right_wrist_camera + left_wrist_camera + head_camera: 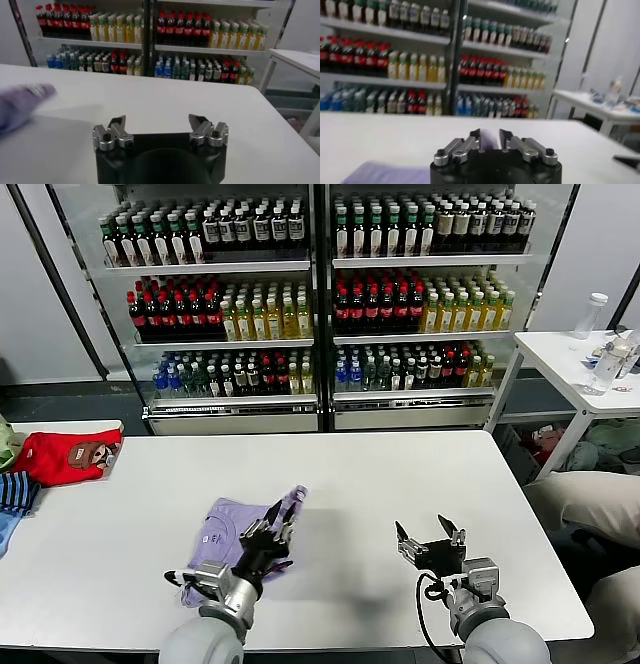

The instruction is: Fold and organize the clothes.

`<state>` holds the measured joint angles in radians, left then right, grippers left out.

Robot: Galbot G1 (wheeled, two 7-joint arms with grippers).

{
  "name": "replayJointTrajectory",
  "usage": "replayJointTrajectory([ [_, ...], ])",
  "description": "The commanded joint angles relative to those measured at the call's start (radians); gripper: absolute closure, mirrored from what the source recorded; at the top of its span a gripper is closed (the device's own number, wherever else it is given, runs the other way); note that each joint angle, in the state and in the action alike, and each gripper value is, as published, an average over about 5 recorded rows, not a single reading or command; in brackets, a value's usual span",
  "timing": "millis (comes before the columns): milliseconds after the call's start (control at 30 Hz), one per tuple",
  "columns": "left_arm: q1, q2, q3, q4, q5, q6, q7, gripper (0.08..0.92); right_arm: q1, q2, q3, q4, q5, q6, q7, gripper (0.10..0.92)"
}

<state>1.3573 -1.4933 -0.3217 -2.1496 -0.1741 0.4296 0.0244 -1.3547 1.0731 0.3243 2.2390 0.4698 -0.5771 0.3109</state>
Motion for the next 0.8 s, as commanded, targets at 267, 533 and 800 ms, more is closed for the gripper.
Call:
replayJointTrajectory([
  [267,0.094,0.199,-0.481,0.065,0.219,-0.441,0.066,0.348,0.170,0.082,-0.213,-0.115,0.090,0.000,0.002,0.203],
  [533,0.158,0.171,-0.470,0.064,0.246,-0.457,0.068,0.185,0.248,0.170,-0.461,-0.223,0.137,-0.002,0.083,0.203],
  [800,0.130,0.153,-0.440,0.090,0.250,-0.452,0.079,0.177,0.254,0.194,-0.454,-0.294,0.224,-0.002,0.171,0.203],
])
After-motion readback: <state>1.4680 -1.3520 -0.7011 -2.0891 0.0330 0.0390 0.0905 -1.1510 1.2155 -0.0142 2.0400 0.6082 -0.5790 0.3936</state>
